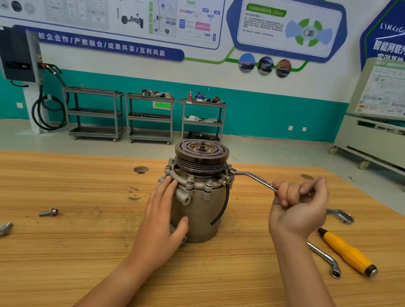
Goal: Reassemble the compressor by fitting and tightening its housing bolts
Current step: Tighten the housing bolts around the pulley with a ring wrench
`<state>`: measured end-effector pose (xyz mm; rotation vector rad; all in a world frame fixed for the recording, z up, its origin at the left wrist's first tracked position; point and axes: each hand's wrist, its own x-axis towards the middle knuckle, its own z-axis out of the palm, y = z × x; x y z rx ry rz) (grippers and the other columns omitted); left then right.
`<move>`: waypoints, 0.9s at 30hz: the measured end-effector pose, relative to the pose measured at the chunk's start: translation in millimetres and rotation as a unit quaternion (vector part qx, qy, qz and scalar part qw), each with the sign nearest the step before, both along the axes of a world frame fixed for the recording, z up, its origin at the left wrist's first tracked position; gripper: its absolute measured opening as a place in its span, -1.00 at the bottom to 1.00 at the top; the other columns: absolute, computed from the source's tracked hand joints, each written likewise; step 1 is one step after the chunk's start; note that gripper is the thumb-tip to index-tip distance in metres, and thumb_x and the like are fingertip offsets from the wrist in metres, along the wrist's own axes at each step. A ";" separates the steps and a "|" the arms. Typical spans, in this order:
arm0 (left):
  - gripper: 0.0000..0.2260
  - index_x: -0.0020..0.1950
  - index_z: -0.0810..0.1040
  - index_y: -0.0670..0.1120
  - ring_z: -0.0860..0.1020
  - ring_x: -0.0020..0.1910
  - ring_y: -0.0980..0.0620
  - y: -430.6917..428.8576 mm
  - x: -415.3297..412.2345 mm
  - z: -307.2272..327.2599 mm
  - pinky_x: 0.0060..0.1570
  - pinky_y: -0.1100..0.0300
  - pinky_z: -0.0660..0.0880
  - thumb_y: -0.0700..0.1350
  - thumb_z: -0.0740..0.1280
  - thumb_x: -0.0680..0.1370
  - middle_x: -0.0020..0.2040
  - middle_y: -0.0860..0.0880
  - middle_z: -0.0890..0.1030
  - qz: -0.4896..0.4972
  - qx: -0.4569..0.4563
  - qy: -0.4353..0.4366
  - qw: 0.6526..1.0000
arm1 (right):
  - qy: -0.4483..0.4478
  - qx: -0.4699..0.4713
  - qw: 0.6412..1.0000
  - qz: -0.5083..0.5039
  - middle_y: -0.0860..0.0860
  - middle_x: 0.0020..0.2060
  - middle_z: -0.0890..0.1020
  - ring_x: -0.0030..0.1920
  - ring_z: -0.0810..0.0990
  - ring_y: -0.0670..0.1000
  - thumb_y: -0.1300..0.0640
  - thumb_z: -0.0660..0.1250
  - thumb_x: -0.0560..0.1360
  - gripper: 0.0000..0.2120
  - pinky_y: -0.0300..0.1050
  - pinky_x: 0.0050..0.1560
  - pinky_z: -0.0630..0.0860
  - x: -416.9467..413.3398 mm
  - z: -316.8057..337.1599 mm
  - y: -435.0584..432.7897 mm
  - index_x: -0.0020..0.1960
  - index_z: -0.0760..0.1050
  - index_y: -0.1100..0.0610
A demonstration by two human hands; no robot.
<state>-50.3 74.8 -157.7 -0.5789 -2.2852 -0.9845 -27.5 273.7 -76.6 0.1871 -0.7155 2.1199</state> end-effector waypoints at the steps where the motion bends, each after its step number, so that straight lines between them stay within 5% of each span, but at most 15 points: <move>1: -0.32 0.42 -0.06 0.17 -0.19 0.42 0.40 0.1 -0.2 0.1 0.29 0.57 -0.21 -0.13 0.34 0.52 0.42 0.35 -0.12 0.001 0.001 0.000 1.000 | 0.021 0.043 0.999 -0.025 -0.11 -0.65 0.22 -0.58 0.17 -0.08 0.13 0.03 0.58 -0.54 -0.22 -0.36 0.35 2.2 -5.9 -6.8 -0.49 0.28 -0.01; 4: -0.32 0.46 -0.02 0.10 -0.15 0.44 0.36 -0.4 0.0 0.3 0.31 0.55 -0.20 -0.15 0.34 0.51 0.45 0.28 -0.07 0.001 0.004 -0.002 1.000 | 0.083 0.244 0.957 -0.134 -0.13 -0.58 0.29 -0.52 0.22 -0.13 0.17 0.07 0.52 -0.62 -0.29 -0.40 0.27 6.6 -24.1 -40.8 -0.46 0.33 -0.04; 8: -0.40 0.45 0.04 -0.01 -0.05 0.50 0.11 0.6 2.6 4.4 0.45 0.27 -0.11 0.01 0.26 0.50 0.48 0.10 0.02 -0.024 0.013 0.004 1.000 | 0.206 0.569 0.732 -0.314 0.07 -0.56 0.31 -0.49 0.24 -0.02 0.23 0.20 0.54 -0.62 -0.17 -0.40 0.30 9.3 -54.8 -90.9 -0.46 0.32 0.19; 9: -0.42 0.45 0.05 -0.03 -0.03 0.50 0.07 1.2 1.6 5.6 0.46 0.23 -0.10 0.08 0.17 0.50 0.47 0.07 0.03 -0.025 0.015 0.000 1.000 | 0.224 0.581 0.712 -0.324 0.09 -0.57 0.31 -0.50 0.25 0.00 0.22 0.20 0.55 -0.58 -0.13 -0.42 0.30 9.5 -53.3 -98.1 -0.49 0.34 0.20; 11: -0.43 0.48 0.08 -0.08 -0.02 0.51 0.05 2.9 -2.1 6.1 0.47 0.21 -0.09 0.04 0.15 0.51 0.45 0.10 0.03 0.003 0.019 -0.010 1.000 | 0.218 0.534 0.758 -0.305 0.07 -0.57 0.30 -0.51 0.23 -0.02 0.18 0.16 0.60 -0.54 -0.13 -0.48 0.29 13.0 -36.2 -101.5 -0.49 0.33 0.20; 14: -0.36 0.51 0.05 0.00 -0.09 0.49 0.21 1.2 -1.3 2.8 0.38 0.46 -0.17 -0.12 0.32 0.52 0.46 0.22 -0.03 0.008 0.007 -0.002 1.000 | 0.124 0.358 0.899 -0.218 -0.17 -0.56 0.28 -0.52 0.20 -0.16 0.00 0.13 0.59 -0.58 -0.30 -0.51 0.21 23.5 0.9 -89.6 -0.44 0.25 -0.01; 16: -0.33 0.51 0.04 0.02 -0.12 0.47 0.28 -1.2 0.1 1.2 0.29 0.57 -0.22 -0.13 0.34 0.51 0.46 0.24 -0.05 -0.001 0.001 -0.005 1.000 | 0.083 0.224 0.960 -0.143 -0.18 -0.63 0.30 -0.58 0.23 -0.15 -0.04 0.09 0.55 -0.56 -0.26 -0.48 0.25 27.4 23.2 -72.2 -0.51 0.29 -0.07; 21: -0.32 0.44 -0.07 0.16 -0.24 0.38 0.46 -0.9 0.4 3.2 0.25 0.61 -0.25 -0.10 0.32 0.53 0.39 0.39 -0.16 -0.002 -0.004 -0.005 1.000 | 0.053 -0.015 0.997 -0.045 -0.07 -0.65 0.19 -0.59 0.13 -0.04 0.00 0.05 0.63 -0.50 -0.23 -0.38 0.31 14.1 58.3 -15.1 -0.47 0.25 0.07; 27: -0.32 0.44 -0.07 0.17 -0.20 0.42 0.41 -1.4 -0.1 1.6 0.27 0.58 -0.22 -0.11 0.33 0.53 0.42 0.37 -0.13 -0.006 0.000 -0.005 1.000 | -0.044 -0.109 0.993 0.023 -0.06 -0.65 0.15 -0.60 0.10 -0.06 0.00 0.04 0.64 -0.55 -0.25 -0.40 0.30 -11.2 40.3 12.4 -0.41 0.20 0.10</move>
